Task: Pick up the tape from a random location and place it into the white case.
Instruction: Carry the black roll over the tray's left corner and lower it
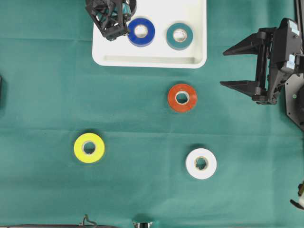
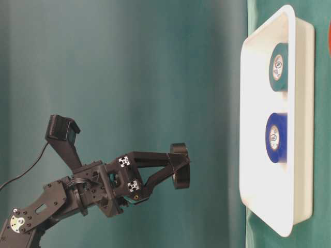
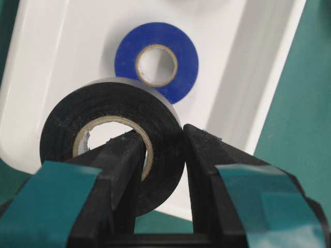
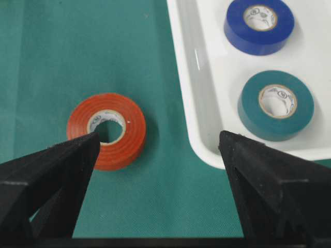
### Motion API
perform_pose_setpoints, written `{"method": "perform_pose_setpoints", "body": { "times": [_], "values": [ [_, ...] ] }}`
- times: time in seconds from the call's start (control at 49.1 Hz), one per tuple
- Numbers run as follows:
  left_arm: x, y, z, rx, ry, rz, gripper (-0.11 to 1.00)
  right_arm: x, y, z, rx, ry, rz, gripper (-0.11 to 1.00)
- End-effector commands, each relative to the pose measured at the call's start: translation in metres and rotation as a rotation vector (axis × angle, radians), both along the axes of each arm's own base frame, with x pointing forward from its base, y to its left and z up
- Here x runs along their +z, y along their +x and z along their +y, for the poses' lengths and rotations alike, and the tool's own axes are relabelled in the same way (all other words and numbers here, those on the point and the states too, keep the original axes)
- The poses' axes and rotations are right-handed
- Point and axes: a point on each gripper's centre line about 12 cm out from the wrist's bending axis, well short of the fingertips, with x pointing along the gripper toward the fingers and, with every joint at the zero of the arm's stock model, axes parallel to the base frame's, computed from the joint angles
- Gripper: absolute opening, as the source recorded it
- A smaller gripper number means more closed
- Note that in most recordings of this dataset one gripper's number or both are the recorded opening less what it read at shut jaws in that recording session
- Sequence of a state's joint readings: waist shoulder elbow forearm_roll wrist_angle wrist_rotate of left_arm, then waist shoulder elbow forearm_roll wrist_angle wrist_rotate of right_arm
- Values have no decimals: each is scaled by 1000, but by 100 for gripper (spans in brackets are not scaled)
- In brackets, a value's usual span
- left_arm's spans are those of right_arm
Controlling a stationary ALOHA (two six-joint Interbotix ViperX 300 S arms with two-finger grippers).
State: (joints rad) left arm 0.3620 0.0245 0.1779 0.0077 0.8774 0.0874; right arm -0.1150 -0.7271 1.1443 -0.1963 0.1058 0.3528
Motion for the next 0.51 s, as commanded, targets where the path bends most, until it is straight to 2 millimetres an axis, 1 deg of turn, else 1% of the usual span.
{"method": "perform_pose_setpoints", "body": {
  "times": [0.0, 0.488],
  "values": [
    [16, -2, 0, 1, 18, -42, 19, 6, 3, 0, 2, -4, -18, 90],
    [11, -3, 0, 1, 12, -28, 19, 6, 3, 0, 2, -3, -18, 90]
  ]
}}
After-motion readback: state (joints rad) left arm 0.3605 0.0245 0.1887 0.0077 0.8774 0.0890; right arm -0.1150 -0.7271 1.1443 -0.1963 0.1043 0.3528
